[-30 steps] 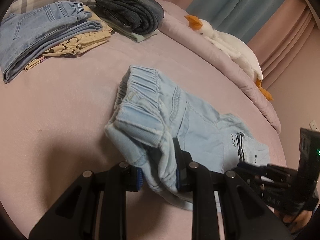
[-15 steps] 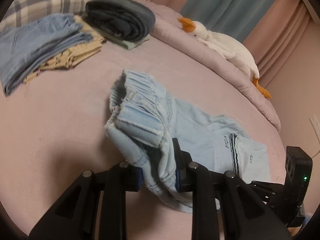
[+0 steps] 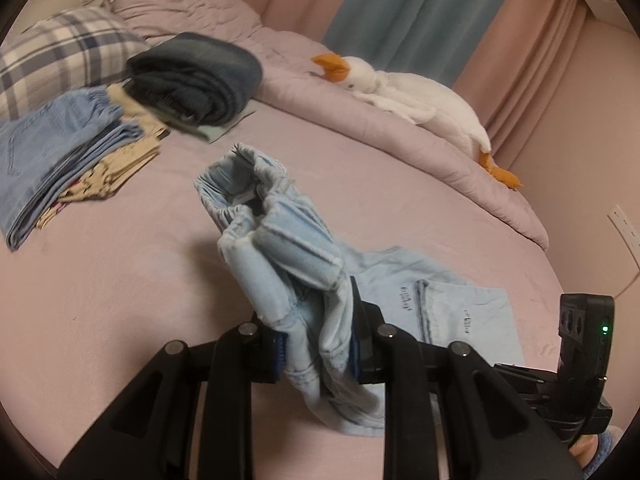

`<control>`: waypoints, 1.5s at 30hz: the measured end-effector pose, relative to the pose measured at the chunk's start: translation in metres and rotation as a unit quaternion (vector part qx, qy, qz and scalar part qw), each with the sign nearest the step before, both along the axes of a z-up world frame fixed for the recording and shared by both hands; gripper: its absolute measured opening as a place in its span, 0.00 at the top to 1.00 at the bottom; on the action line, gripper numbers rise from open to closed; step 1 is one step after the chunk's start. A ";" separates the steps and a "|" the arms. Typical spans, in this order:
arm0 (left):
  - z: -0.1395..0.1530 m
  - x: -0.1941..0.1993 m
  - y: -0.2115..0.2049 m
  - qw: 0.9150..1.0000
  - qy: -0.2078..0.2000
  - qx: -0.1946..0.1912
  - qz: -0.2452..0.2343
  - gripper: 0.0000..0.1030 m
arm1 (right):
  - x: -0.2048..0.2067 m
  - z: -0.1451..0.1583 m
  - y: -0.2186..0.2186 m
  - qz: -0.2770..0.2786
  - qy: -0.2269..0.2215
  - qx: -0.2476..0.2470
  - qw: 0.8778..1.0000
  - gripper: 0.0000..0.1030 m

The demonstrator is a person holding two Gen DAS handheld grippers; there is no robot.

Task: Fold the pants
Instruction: 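Carry the waistband with the left tool toward the leg hems, folding the pants in half, then lower the waistband onto the hems with the left tool and open it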

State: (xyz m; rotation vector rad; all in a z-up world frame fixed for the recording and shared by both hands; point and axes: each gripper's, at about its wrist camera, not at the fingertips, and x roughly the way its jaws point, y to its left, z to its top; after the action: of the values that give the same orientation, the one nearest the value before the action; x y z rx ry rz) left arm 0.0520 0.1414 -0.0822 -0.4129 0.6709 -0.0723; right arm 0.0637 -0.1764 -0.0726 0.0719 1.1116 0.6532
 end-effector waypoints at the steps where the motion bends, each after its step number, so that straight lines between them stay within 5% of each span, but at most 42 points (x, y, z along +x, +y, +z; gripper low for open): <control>1: 0.003 0.001 -0.003 1.000 -0.003 0.001 -0.004 0.78 | -0.001 0.001 -0.005 -0.005 0.001 0.004 1.000 0.70; 29: 0.041 0.009 -0.091 0.994 -0.029 0.060 -0.089 0.78 | -0.001 0.005 -0.048 -0.090 0.013 0.089 0.992 0.64; 45: 0.036 0.016 -0.141 0.985 -0.018 0.098 -0.143 0.78 | 0.005 -0.003 -0.081 -0.149 0.055 0.182 0.970 0.60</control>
State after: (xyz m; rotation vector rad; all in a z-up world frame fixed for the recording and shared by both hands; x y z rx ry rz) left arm 0.0680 0.0008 -0.0463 -0.1239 0.6903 -0.2839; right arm 0.0688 -0.2572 -0.0755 0.5863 1.0484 0.5786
